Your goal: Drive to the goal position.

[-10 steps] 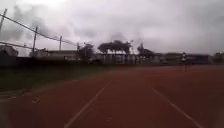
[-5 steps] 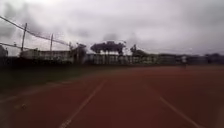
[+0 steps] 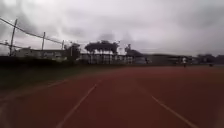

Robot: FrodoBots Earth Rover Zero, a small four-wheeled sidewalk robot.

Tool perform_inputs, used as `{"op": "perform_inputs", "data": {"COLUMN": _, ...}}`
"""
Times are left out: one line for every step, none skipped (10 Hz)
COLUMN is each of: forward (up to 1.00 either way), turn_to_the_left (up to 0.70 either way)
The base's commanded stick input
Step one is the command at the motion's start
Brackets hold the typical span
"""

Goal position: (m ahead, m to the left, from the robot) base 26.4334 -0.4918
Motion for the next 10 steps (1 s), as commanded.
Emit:
{"op": "perform_inputs", "data": {"forward": 0.50, "turn_to_the_left": 0.00}}
{"op": "perform_inputs", "data": {"forward": 0.50, "turn_to_the_left": 0.00}}
{"op": "perform_inputs", "data": {"forward": 0.50, "turn_to_the_left": 0.00}}
{"op": "perform_inputs", "data": {"forward": 0.50, "turn_to_the_left": 0.00}}
{"op": "perform_inputs", "data": {"forward": 0.50, "turn_to_the_left": 0.00}}
{"op": "perform_inputs", "data": {"forward": 0.50, "turn_to_the_left": 0.00}}
{"op": "perform_inputs", "data": {"forward": 0.50, "turn_to_the_left": 0.00}}
{"op": "perform_inputs", "data": {"forward": 0.50, "turn_to_the_left": 0.00}}
{"op": "perform_inputs", "data": {"forward": 0.50, "turn_to_the_left": 0.00}}
{"op": "perform_inputs", "data": {"forward": 0.50, "turn_to_the_left": 0.00}}
